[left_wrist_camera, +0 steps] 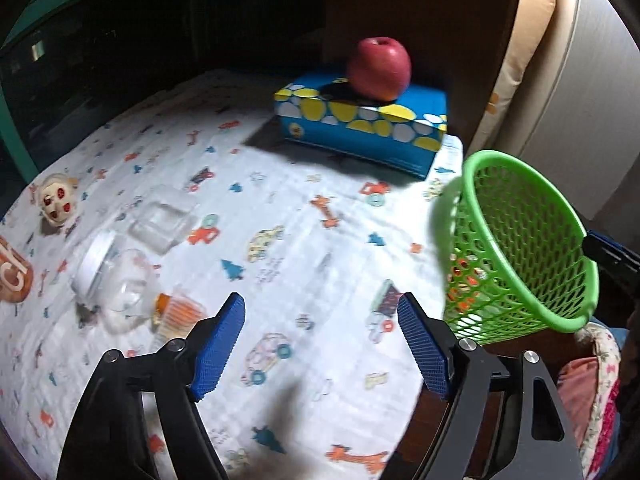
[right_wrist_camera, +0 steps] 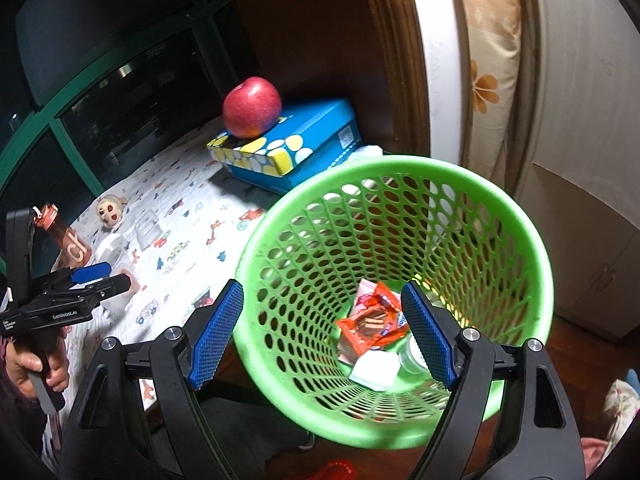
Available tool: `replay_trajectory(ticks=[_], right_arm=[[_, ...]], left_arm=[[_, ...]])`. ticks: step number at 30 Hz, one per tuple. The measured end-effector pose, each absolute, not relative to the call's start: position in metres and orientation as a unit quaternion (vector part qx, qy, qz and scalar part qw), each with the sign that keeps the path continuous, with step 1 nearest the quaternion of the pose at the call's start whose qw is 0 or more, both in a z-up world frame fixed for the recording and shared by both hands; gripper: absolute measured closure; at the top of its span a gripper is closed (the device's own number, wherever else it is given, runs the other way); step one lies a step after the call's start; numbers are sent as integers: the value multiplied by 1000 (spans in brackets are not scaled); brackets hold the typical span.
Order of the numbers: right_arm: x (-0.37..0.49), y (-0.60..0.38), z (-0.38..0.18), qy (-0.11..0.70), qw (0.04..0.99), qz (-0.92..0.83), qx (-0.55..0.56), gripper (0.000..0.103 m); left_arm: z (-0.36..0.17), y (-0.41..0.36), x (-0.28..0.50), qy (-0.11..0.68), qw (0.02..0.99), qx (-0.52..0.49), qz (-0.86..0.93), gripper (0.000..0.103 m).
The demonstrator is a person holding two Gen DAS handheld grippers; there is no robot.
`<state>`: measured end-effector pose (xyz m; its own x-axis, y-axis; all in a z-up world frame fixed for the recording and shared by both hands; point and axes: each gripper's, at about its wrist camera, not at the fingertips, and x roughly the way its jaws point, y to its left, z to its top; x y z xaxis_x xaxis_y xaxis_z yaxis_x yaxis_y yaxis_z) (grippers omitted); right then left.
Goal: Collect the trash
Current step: 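Move both tools back over the bed toward the clear containers, then grasp the clear ribbed plastic tray with the left gripper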
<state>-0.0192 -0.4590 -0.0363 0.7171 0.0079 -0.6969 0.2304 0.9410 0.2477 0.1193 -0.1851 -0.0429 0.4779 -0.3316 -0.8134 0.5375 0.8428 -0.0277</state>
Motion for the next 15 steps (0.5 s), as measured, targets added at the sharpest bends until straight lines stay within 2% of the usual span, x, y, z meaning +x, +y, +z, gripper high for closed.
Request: replay_trajectory(ticks=[8,15], right_arm=[[-4,-433,-37,379,912,-36,151,22],[8,-413,-40,387,911,-20,143,22]], left_arm=[[-71,-120,143,463,856,120,-197,27],[-103,-93,156,491,845,109,-182,29]])
